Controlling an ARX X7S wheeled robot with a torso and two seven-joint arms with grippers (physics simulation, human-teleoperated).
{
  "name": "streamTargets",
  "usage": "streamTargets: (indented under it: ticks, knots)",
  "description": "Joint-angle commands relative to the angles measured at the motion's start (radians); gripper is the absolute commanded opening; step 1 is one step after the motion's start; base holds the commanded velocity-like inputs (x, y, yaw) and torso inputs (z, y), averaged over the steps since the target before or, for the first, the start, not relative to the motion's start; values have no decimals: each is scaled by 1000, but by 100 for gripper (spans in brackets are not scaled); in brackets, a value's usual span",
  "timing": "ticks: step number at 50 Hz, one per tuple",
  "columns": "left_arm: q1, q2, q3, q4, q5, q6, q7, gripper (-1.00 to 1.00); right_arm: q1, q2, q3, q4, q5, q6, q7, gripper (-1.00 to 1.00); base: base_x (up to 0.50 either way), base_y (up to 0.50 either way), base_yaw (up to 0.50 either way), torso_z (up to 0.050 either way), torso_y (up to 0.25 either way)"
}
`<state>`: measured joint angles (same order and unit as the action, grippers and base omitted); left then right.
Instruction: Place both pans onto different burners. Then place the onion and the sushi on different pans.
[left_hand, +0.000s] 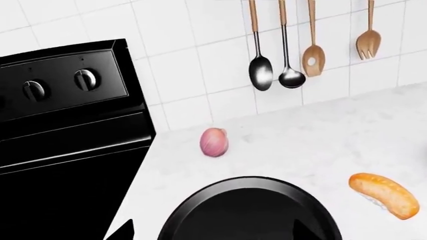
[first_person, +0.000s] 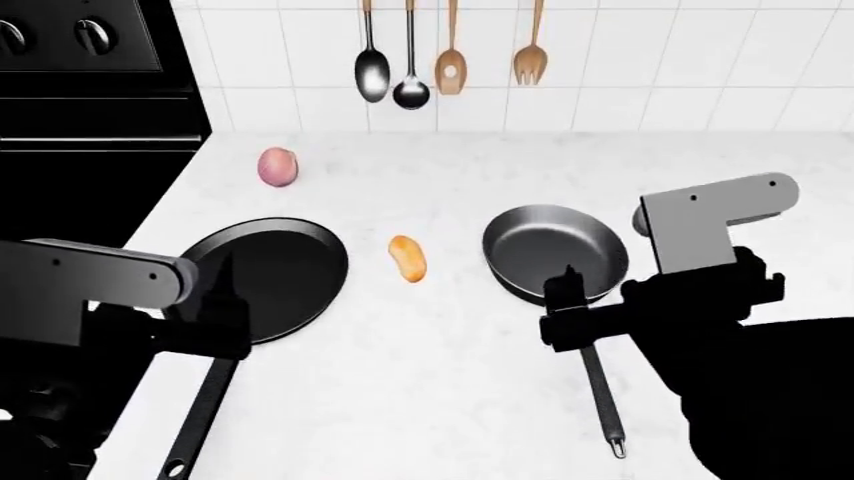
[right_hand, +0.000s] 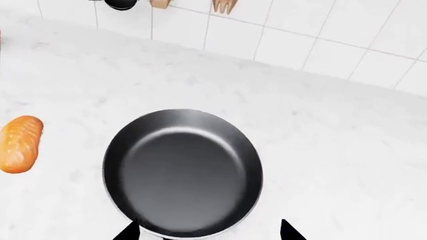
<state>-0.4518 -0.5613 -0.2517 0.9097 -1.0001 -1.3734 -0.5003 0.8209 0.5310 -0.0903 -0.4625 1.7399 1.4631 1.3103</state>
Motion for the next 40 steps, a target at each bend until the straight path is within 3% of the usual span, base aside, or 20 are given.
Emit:
streamTargets:
  ticks: [1,8,13,22,25,29,40]
  knots:
    - [-13,2,-18,-10,-45,-22,-30,100,36,-1,-65,153,-14,-36,20,100,0,0,0,0,0]
    - [-25,0,-38,-12,-88,-41,-55,100,-10,-16,-77,183,-98,-66,-49,100,0,0,0,0,0]
    - [0,-8,-18,-14,-60,-6,-43,100,-17,-26,-94,180,-102,-72,-50,100,0,0,0,0,0]
    - [-53,-10,-49,-27,-149,-61,-95,100,-13,-32,-121,167,-86,-73,-39,100,0,0,0,0,0]
    - [4,-19,-21,-18,-83,4,-60,100,-7,-34,-127,165,-73,-75,-28,100,0,0,0,0,0]
    - [-41,-18,-49,-25,-158,-47,-102,100,-6,-43,-136,165,-78,-84,-32,100,0,0,0,0,0]
    - [30,-36,-45,-2,-115,29,-66,100,-52,-57,-144,159,-124,-124,-73,100,0,0,0,0,0]
